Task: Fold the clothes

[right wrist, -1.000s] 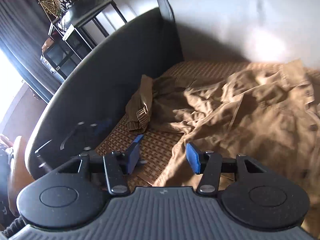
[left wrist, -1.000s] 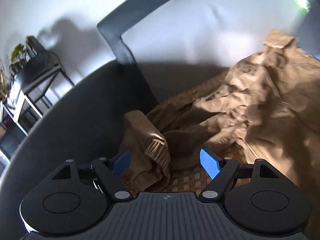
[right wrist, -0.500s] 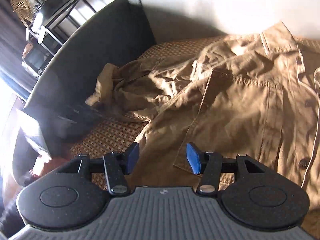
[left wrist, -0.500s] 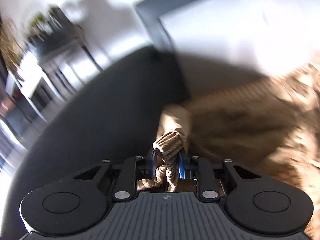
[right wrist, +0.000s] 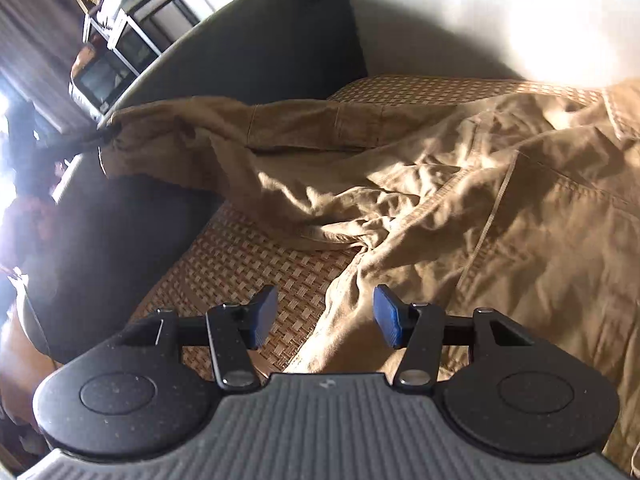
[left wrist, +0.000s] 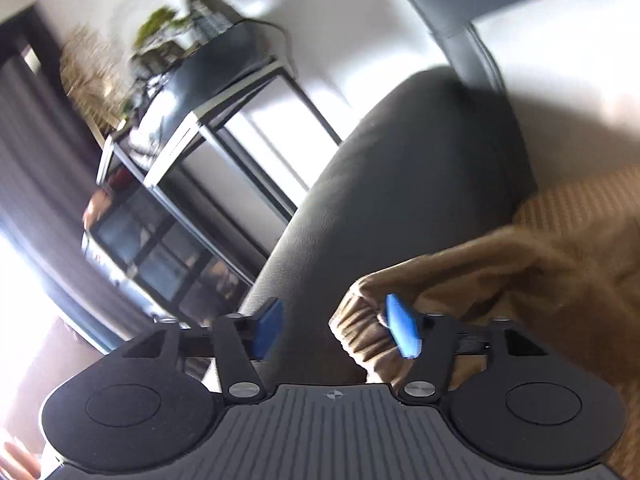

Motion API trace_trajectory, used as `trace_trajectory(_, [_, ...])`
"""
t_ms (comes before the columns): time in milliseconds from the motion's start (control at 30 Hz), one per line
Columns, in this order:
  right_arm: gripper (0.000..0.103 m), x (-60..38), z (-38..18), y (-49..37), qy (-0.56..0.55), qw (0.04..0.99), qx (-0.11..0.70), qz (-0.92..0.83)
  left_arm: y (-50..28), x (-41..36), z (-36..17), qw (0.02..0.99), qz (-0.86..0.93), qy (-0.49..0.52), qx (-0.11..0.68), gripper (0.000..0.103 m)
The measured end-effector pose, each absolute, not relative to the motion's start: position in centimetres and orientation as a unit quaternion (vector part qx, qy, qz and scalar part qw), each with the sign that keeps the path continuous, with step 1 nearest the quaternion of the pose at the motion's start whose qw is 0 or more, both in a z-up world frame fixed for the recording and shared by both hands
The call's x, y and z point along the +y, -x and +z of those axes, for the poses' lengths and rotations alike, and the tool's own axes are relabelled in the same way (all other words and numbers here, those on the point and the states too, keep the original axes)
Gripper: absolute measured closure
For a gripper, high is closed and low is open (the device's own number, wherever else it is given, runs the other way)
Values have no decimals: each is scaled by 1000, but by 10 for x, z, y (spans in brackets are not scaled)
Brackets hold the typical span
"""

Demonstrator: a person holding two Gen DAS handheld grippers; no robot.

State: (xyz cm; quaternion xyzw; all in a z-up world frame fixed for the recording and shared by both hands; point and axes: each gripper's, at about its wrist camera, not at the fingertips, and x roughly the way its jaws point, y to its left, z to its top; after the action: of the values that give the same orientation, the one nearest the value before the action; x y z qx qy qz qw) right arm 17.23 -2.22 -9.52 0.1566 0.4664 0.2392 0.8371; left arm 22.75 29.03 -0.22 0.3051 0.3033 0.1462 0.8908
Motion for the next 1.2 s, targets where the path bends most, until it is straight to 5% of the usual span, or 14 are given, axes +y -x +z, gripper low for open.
trace_trajectory(100, [45,-11,-101,-179,-165,831,468,250,-223,298,6,880,120,-324,327,33])
trace_trajectory(167, [45,-1,-104,-182,-167,829,468,256,-226,301,10,869,128,-344,333,22])
trace_trajectory(267, [45,15,-106,-188,-147,835,463,258,-237,290,6,856,137,-369,336,22])
trace_trajectory(333, [45,23,-107,-190,-129,840,459,258,-240,282,1,853,131,-381,331,37])
trace_trajectory(467, [45,26,-103,-192,-118,842,459,258,-245,277,6,866,94,-344,350,100])
trace_trajectory(800, [35,74,-31,-196,-110,867,352,335,-223,278,30,891,73,-286,344,103])
trace_trajectory(833, [35,82,-30,-197,-105,866,353,339,-217,278,26,893,65,-280,347,98])
trace_trajectory(867, [35,85,-34,-196,-101,864,360,337,-212,277,22,894,58,-273,350,82])
trace_trajectory(1000, [35,85,-55,-191,-88,861,386,318,-189,276,7,899,28,-246,361,62])
trace_trajectory(1067, [35,69,-62,-188,-81,865,392,303,-177,257,-13,902,-13,-220,372,40])
trace_trajectory(1200, [35,7,-64,-195,-66,887,393,233,-173,221,-57,898,-79,-99,422,32])
